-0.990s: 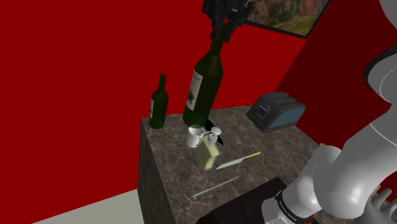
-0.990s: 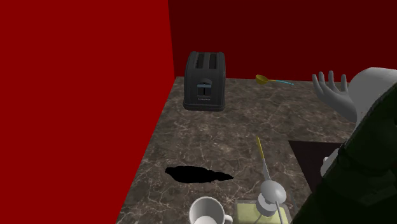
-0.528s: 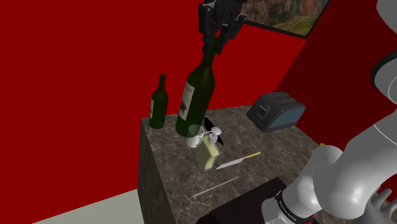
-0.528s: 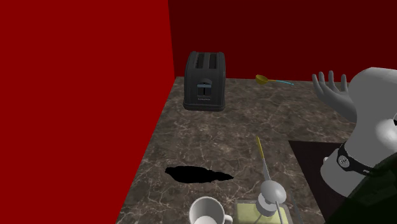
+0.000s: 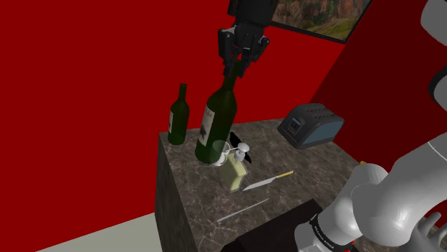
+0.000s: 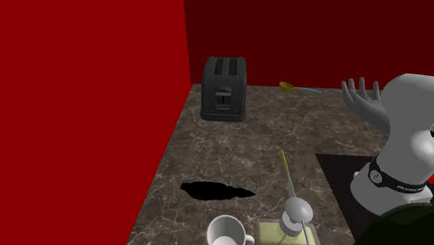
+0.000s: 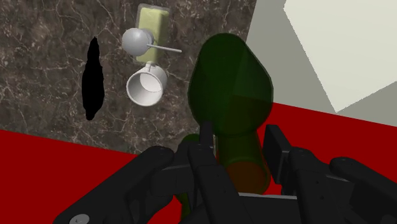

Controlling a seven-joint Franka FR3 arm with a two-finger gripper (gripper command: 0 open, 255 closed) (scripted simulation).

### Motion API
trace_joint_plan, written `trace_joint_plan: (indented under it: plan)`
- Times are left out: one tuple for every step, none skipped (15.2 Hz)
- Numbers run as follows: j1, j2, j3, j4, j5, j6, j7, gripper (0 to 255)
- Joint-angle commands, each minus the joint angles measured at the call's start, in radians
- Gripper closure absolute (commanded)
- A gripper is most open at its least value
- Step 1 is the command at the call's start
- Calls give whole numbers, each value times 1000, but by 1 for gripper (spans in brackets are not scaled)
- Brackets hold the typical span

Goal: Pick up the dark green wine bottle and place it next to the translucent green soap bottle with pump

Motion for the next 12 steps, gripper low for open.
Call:
trace_joint_plan:
  plan:
    - [0, -14, -1, -43, 3, 30, -2, 255]
    - [0, -20, -2, -63, 4, 45, -2, 255]
    - [0, -25, -2, -83, 5, 59, -3, 255]
    - [0, -31, -3, -103, 6, 74, -3, 255]
    - [0, -35, -3, -122, 6, 88, -4, 255]
    - [0, -40, -3, -141, 7, 102, -4, 255]
    - [0, -45, -3, -159, 8, 117, -4, 255]
    - [0, -49, -4, -177, 9, 131, -5, 255]
    - [1, -53, -4, -195, 10, 145, -5, 255]
    - [1, -56, -4, -213, 10, 158, -5, 255]
    - [1, -60, -4, -230, 11, 172, -6, 255]
    - [1, -63, -4, -247, 12, 186, -6, 255]
